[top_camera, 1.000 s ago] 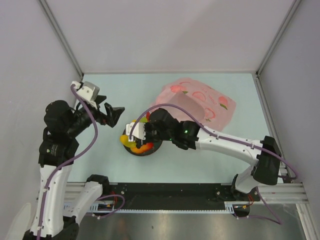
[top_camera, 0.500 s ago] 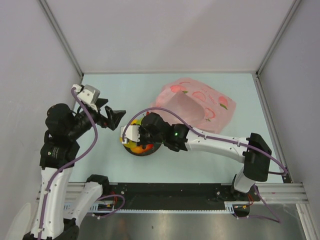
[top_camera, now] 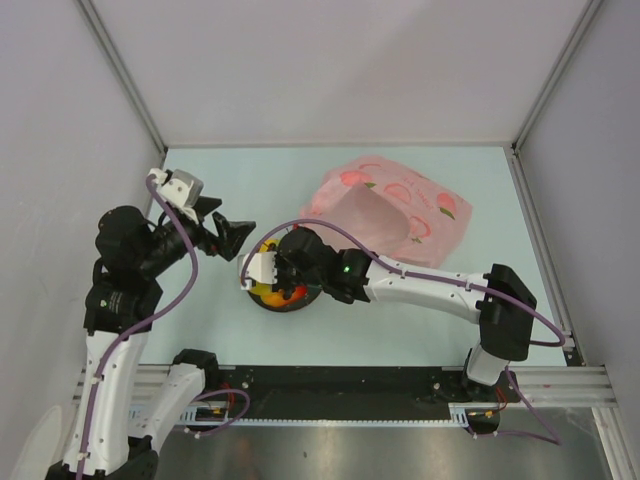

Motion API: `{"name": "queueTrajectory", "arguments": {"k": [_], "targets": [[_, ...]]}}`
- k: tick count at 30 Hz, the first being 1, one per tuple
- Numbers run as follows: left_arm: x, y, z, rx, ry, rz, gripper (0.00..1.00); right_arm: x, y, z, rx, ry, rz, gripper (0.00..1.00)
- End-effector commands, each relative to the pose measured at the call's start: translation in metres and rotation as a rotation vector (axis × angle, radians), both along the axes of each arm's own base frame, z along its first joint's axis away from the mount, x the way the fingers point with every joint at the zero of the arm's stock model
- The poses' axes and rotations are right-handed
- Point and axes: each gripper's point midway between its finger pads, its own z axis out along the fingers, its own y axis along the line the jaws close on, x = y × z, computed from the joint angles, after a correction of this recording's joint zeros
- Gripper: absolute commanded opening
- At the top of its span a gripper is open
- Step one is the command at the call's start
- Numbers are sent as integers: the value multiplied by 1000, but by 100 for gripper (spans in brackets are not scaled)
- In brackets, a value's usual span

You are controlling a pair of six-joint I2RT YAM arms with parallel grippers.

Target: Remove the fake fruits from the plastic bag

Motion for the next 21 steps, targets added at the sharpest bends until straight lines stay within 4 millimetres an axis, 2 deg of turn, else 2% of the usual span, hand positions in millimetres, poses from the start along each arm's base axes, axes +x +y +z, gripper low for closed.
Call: {"name": "queueTrajectory", "arguments": {"k": [1, 7, 13, 21], "targets": [[-1, -3, 6, -23, -19, -21, 94, 8, 5, 47, 77, -92, -9, 0], [-3, -6, 8, -55, -13, -30, 94, 19, -6, 48, 57, -94, -59, 0], [-3, -7, 7, -59, -8, -34, 94, 42, -18, 49, 75, -83, -133, 0], [0, -9, 7, -65, -2, -40, 94, 53, -18, 51, 88, -93, -152, 0]]}}
